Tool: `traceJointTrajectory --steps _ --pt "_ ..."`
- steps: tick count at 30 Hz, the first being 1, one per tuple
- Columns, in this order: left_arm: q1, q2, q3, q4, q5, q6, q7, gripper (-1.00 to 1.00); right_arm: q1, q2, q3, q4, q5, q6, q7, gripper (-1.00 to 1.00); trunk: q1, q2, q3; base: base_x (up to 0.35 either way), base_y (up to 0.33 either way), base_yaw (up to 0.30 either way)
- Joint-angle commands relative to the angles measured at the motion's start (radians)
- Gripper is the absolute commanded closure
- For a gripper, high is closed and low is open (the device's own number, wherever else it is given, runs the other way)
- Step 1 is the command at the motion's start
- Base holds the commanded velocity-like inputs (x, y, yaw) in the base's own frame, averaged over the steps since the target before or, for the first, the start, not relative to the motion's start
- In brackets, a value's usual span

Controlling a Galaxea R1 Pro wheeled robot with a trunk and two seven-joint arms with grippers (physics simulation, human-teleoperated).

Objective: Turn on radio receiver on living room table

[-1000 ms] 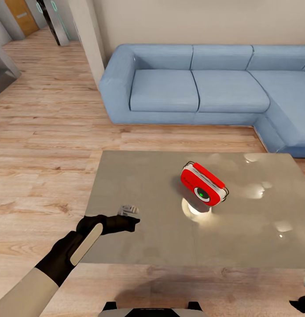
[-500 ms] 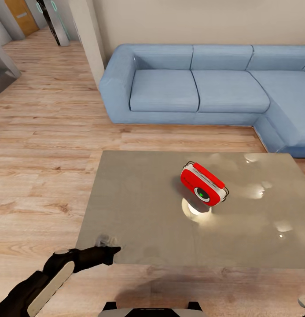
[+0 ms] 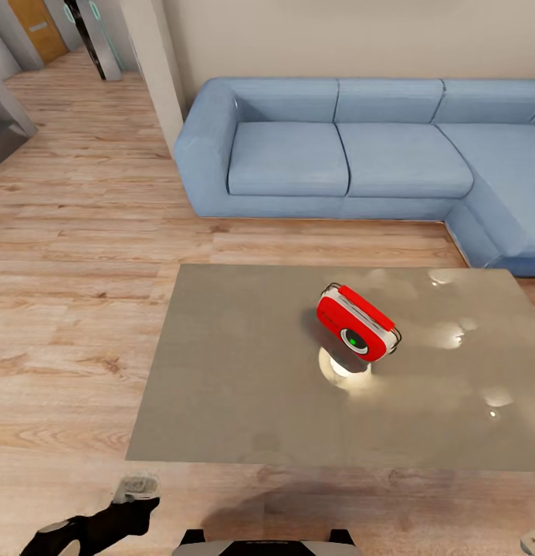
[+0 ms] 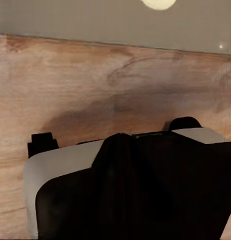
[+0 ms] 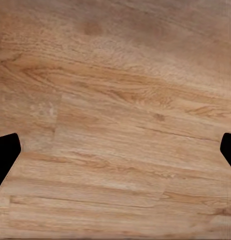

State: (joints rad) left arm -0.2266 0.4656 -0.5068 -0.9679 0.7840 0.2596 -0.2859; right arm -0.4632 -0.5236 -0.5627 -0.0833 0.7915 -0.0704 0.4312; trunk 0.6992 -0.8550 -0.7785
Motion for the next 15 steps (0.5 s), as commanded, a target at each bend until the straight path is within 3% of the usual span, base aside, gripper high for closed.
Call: traceJointTrajectory --steps 1,6,8,11,13,15 --pt "0.0 -0.008 -0.001 0.043 0.0 -0.018 -0.004 1.0 0.0 0.007 0.0 0.017 0.0 -0.007 -0.012 -1.0 0.0 0.0 0.0 0.0 0.0 0.0" --pt "0.001 -0.069 -0.004 0.227 -0.009 -0.05 -0.009 1.0 0.002 0.04 0.0 0.088 0.001 -0.023 -0.039 -1.0 0.0 0.0 0.0 0.0 0.0 0.0" --pt "0.001 -0.124 -0.005 0.361 -0.025 -0.062 -0.009 1.0 0.032 0.087 0.0 0.104 0.0 -0.026 -0.043 -1.0 0.0 0.0 0.0 0.0 0.0 0.0" --pt "0.001 -0.185 -0.007 0.504 -0.054 -0.124 -0.006 1.0 0.081 0.161 0.0 0.109 -0.001 -0.026 -0.046 -1.0 0.0 0.0 0.0 0.0 0.0 0.0" --pt "0.001 -0.213 -0.008 0.589 -0.069 -0.167 -0.002 1.0 0.11 0.203 0.0 0.11 -0.002 -0.025 -0.048 -1.0 0.0 0.0 0.0 0.0 0.0 0.0" --pt "0.001 -0.23 -0.007 0.639 -0.075 -0.185 0.001 1.0 0.131 0.226 0.0 0.111 -0.003 -0.025 -0.052 -1.0 0.0 0.0 0.0 0.0 0.0 0.0"
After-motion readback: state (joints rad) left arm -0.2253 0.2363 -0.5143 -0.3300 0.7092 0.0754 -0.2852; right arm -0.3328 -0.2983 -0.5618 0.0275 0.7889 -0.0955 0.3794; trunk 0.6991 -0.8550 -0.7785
